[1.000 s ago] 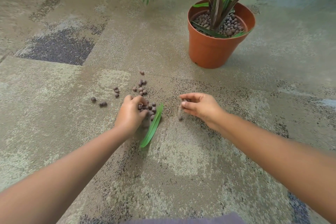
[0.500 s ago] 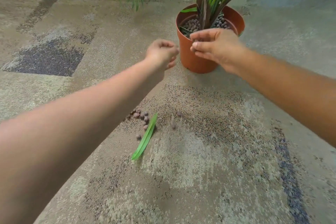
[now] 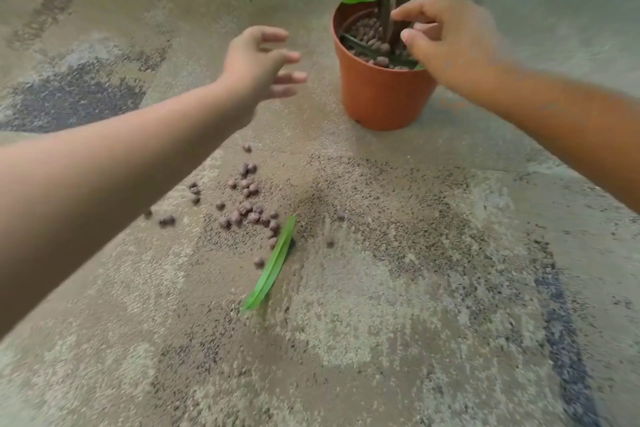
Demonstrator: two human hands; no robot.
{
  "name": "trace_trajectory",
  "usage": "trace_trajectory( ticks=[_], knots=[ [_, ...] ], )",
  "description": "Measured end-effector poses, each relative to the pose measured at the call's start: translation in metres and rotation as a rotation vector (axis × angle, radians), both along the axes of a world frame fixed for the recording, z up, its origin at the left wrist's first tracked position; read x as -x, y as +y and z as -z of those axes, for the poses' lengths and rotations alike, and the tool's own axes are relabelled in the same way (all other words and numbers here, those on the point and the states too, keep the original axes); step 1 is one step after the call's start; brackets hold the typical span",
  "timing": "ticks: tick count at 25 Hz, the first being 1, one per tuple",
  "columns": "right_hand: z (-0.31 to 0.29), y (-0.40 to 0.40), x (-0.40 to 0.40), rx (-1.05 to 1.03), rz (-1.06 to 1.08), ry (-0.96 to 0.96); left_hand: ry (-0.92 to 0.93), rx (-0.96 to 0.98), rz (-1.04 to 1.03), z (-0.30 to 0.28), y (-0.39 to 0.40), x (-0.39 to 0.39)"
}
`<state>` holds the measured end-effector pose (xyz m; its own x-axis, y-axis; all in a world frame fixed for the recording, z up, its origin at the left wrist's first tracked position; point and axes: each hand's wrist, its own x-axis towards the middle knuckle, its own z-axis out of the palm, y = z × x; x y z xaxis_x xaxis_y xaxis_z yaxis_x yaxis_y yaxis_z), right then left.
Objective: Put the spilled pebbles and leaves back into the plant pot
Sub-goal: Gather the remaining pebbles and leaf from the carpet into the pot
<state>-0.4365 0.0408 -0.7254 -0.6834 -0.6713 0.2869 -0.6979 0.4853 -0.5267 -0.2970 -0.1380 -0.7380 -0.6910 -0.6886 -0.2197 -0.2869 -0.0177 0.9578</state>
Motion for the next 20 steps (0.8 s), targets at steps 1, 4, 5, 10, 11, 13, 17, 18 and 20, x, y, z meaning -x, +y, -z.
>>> trace_trajectory(
  ticks=[1, 4, 5, 10, 11, 13, 17, 18, 20],
  knots=[
    [0.007, 0.0, -0.018, 0.042, -0.104, 0.066, -0.103, 0.099, 0.018, 0.012, -0.017, -0.027],
    [0.044, -0.013, -0.067, -0.103, -0.365, 0.055, -0.424, 0.385, 0.013, 0.05, -0.063, -0.098],
    [0.061, -0.02, -0.081, -0.211, -0.41, 0.027, -0.518, 0.489, 0.009, 0.062, -0.074, -0.116],
    [0.115, -0.08, -0.122, -0.413, -0.601, -0.093, -0.675, 0.479, 0.043, 0.107, -0.103, -0.172],
    [0.12, -0.094, -0.124, -0.378, -0.604, -0.106, -0.652, 0.384, 0.069, 0.111, -0.107, -0.178],
    [0.128, -0.124, -0.125, -0.323, -0.568, -0.154, -0.66, 0.312, 0.14, 0.109, -0.109, -0.189],
    [0.143, -0.154, -0.129, -0.56, -0.473, -0.202, -0.622, 0.429, 0.219, 0.114, -0.075, -0.195],
    [0.143, -0.155, -0.134, -0.58, -0.473, -0.17, -0.619, 0.507, 0.189, 0.118, -0.066, -0.196],
    [0.142, -0.151, -0.141, -0.499, -0.457, -0.096, -0.586, 0.639, 0.085, 0.129, -0.055, -0.2]
  ],
)
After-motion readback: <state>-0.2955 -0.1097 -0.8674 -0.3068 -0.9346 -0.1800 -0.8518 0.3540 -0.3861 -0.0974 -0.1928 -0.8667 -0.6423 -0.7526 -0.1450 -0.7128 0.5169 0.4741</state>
